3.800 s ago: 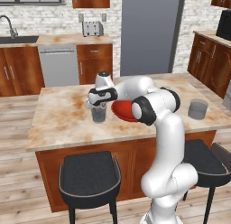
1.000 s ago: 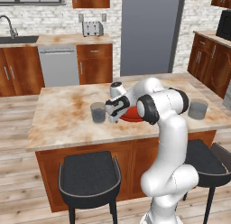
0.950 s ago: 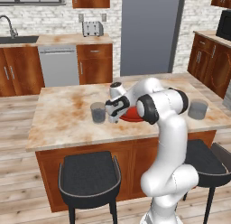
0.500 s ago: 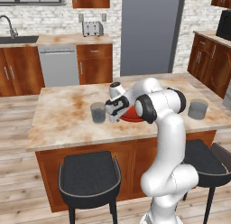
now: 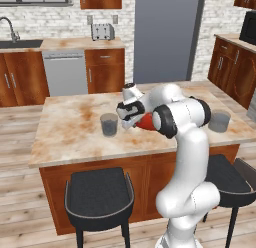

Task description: There are four ice cubes in the ice bowl. Place two ice cubes in each glass of water.

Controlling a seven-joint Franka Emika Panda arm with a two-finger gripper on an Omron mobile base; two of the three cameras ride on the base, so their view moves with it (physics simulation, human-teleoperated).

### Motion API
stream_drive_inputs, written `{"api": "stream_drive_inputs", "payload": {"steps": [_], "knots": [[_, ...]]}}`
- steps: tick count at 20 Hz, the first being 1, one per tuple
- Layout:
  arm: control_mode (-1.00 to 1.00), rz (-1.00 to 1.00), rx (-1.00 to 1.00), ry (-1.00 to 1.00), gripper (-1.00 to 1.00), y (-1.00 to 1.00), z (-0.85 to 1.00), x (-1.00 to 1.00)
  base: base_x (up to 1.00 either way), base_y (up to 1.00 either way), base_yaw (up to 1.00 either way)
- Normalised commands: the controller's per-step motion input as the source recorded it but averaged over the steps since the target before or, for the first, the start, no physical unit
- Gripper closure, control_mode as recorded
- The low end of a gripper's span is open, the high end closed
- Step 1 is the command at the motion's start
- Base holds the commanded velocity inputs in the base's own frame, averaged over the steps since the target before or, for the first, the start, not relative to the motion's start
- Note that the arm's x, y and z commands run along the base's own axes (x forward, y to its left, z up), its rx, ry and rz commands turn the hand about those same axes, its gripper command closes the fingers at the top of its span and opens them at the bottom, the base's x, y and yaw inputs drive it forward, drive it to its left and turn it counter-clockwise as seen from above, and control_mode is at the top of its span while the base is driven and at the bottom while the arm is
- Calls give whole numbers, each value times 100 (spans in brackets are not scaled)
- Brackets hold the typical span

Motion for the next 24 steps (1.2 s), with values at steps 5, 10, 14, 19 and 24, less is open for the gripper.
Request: {"api": "stream_drive_inputs", "payload": {"steps": [5, 10, 14, 19, 24], "knots": [[-100, -1, 0, -5, 100, -15, 52, -5, 0, 0, 0], [-100, -1, -6, -20, 100, -8, 10, -5, 0, 0, 0], [-100, -2, -15, -43, 100, 0, 0, -6, 0, 0, 0], [-100, -5, -18, -38, 100, 0, 0, 0, 0, 0, 0], [-100, -7, -19, -1, 100, 0, 36, 0, 0, 0, 0]]}}
